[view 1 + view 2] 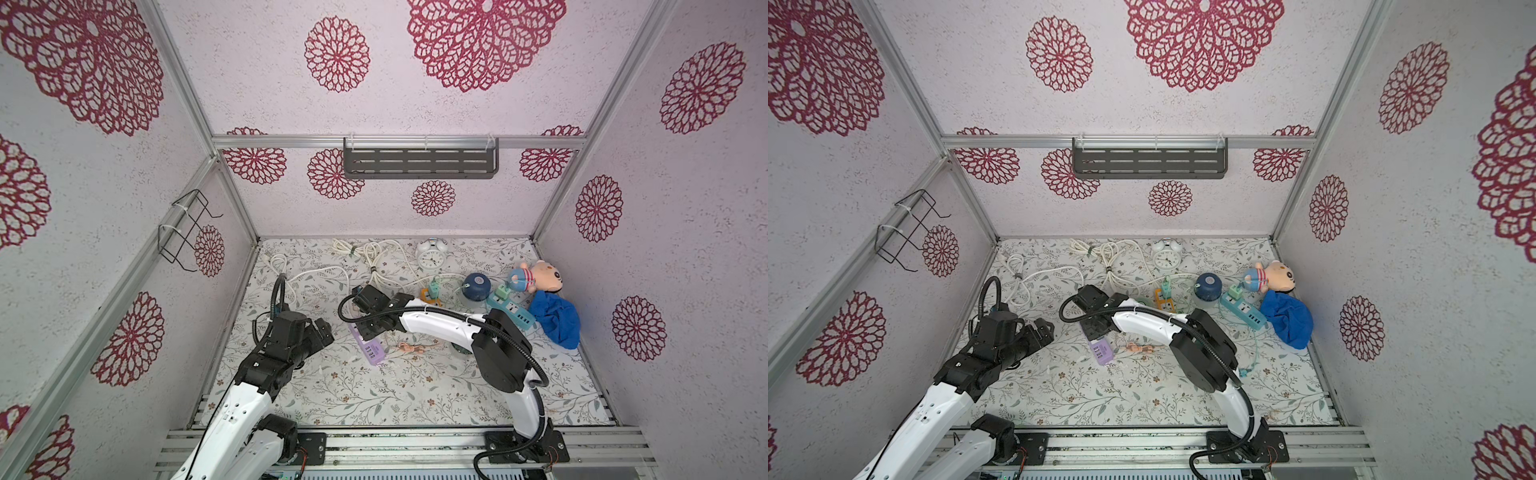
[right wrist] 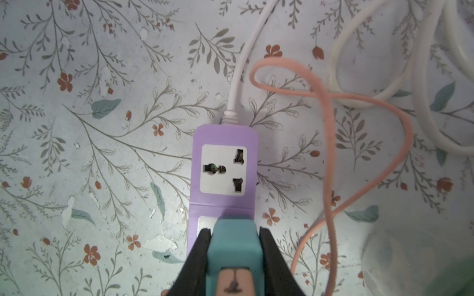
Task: Charge the cordless meat grinders
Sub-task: Insert the plug into the socket.
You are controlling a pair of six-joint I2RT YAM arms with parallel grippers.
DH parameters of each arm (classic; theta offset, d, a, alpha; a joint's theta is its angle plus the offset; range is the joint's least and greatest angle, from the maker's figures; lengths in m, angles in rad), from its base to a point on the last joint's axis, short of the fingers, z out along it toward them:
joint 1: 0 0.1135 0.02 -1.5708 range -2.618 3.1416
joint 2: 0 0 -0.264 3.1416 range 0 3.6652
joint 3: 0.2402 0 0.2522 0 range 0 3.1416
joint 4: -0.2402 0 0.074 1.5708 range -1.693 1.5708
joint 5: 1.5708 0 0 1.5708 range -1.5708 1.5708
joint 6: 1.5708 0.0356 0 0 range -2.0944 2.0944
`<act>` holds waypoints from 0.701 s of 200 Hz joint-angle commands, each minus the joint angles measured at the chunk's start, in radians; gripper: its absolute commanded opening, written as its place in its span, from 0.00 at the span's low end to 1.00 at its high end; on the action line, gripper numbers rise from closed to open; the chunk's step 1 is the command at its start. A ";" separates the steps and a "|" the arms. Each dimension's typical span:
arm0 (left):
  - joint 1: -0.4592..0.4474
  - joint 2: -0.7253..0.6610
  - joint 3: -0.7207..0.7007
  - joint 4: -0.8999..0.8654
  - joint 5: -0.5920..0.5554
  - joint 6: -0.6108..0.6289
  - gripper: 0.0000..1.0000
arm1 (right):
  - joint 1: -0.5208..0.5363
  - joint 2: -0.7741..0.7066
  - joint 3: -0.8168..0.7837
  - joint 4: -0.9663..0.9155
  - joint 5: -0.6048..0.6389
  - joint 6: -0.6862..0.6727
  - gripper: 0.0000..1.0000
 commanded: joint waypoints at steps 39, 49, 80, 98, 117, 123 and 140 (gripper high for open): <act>-0.011 -0.015 -0.015 0.007 -0.012 -0.002 0.97 | 0.055 0.055 -0.192 -0.016 0.040 0.045 0.00; -0.010 -0.021 -0.021 0.011 -0.017 0.000 0.97 | 0.065 0.070 -0.168 -0.034 0.052 0.043 0.00; -0.010 -0.041 -0.034 0.003 -0.022 -0.002 0.97 | 0.072 0.144 -0.053 -0.079 0.044 0.038 0.00; -0.010 -0.054 -0.047 0.000 -0.025 0.000 0.97 | 0.070 0.178 -0.006 -0.098 0.043 0.031 0.00; -0.011 -0.063 -0.055 -0.004 -0.023 0.000 0.97 | 0.069 0.202 0.004 -0.098 0.036 0.025 0.00; -0.010 -0.065 -0.055 -0.005 -0.021 -0.002 0.97 | 0.069 0.203 -0.008 -0.091 0.032 0.027 0.00; -0.010 -0.067 -0.058 -0.005 -0.019 -0.002 0.97 | 0.070 0.172 -0.080 -0.051 0.025 0.049 0.00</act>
